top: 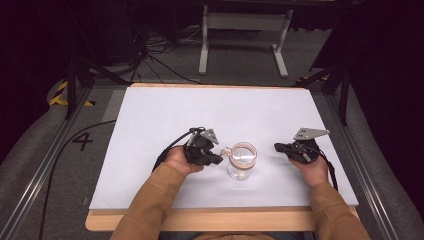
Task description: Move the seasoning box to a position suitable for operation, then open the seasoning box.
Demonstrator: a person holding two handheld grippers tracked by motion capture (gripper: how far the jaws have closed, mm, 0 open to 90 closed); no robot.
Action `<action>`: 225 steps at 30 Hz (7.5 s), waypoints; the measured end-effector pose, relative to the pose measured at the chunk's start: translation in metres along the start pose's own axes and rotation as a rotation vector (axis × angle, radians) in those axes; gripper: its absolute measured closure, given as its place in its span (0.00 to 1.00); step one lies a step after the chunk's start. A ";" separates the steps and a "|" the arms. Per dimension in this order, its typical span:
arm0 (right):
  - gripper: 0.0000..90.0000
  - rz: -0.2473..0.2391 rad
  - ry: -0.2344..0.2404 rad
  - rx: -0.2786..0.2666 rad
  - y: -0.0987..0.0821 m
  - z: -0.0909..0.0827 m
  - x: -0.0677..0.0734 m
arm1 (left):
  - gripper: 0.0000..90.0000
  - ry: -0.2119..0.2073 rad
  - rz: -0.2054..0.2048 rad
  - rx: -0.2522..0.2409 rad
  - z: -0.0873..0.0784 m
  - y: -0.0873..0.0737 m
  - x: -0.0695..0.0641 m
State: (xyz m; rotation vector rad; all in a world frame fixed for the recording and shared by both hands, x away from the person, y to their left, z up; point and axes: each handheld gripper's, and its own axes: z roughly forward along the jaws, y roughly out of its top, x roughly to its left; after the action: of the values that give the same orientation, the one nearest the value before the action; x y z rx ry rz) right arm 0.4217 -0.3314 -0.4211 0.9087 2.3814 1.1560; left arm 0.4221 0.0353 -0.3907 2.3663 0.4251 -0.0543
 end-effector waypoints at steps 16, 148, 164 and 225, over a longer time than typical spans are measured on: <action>0.98 -0.012 -0.006 0.014 -0.009 -0.013 0.016 | 1.00 0.032 -0.003 -0.015 0.002 0.009 0.023; 0.99 -0.183 0.333 -0.025 0.047 0.020 0.133 | 1.00 0.084 -0.108 -0.279 -0.032 0.010 0.019; 0.99 -0.158 0.362 -0.066 0.053 0.020 0.141 | 1.00 0.084 -0.117 -0.272 -0.032 0.010 0.019; 1.00 -0.107 0.359 -0.282 0.089 0.021 0.118 | 1.00 0.219 -0.270 -0.324 -0.084 -0.047 0.016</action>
State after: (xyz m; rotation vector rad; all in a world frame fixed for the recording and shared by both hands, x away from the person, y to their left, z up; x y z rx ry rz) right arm 0.3815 -0.1978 -0.3665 0.5096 2.4057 1.6750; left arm 0.4157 0.1284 -0.3615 1.9908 0.7952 0.1398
